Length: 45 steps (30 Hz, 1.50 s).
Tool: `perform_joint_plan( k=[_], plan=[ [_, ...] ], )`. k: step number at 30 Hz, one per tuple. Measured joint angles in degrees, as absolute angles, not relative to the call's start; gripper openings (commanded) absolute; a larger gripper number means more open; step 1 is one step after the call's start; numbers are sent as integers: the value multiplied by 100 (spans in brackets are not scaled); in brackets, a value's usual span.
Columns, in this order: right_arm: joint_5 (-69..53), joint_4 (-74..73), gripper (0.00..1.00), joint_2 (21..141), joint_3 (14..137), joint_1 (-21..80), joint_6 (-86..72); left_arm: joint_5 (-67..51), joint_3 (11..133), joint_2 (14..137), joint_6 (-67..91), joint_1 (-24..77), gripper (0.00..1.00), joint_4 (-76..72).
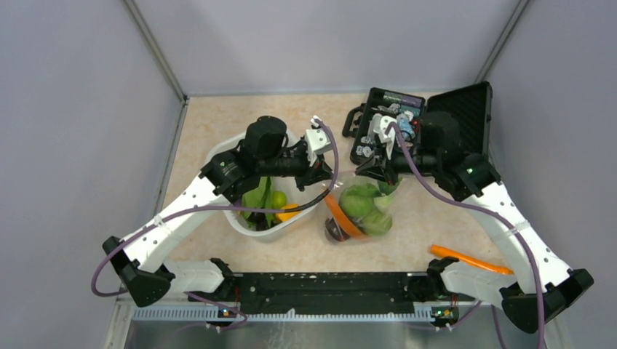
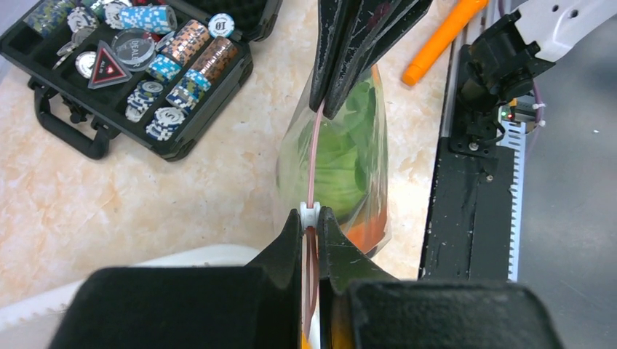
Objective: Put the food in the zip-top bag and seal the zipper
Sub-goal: Zip the zipper food storage bag at the center of the board.
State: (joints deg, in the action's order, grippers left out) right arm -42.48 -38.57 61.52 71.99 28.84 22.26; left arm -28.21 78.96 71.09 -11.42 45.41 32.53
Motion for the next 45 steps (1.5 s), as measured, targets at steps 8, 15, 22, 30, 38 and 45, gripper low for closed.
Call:
perform_joint_plan(
  k=[8, 15, 22, 30, 38, 45],
  plan=[
    [-4399, -3894, 42, 6139, 7199, 2882, 2128, -3197, 7988, 7231, -993, 4534, 0, 3232],
    [-4639, -3898, 42, 6313, 7207, 2882, 2178, -3374, 8147, 7402, -902, 4534, 0, 3168],
    [-4716, -3892, 5, 6490, 7255, 2884, 2257, -3413, 8178, 7454, -888, 4536, 0, 3133],
    [-4580, -3907, 0, 6418, 7253, 2888, 2300, -3168, 8132, 7400, -1066, 4543, 0, 3065],
    [-4386, -3931, 0, 6326, 7240, 2912, 2290, -2707, 7789, 6895, -1271, 4484, 0, 3153],
    [-4366, -3785, 0, 6322, 7166, 2947, 2228, -2561, 7470, 6571, -1302, 4381, 0, 3107]
  ],
)
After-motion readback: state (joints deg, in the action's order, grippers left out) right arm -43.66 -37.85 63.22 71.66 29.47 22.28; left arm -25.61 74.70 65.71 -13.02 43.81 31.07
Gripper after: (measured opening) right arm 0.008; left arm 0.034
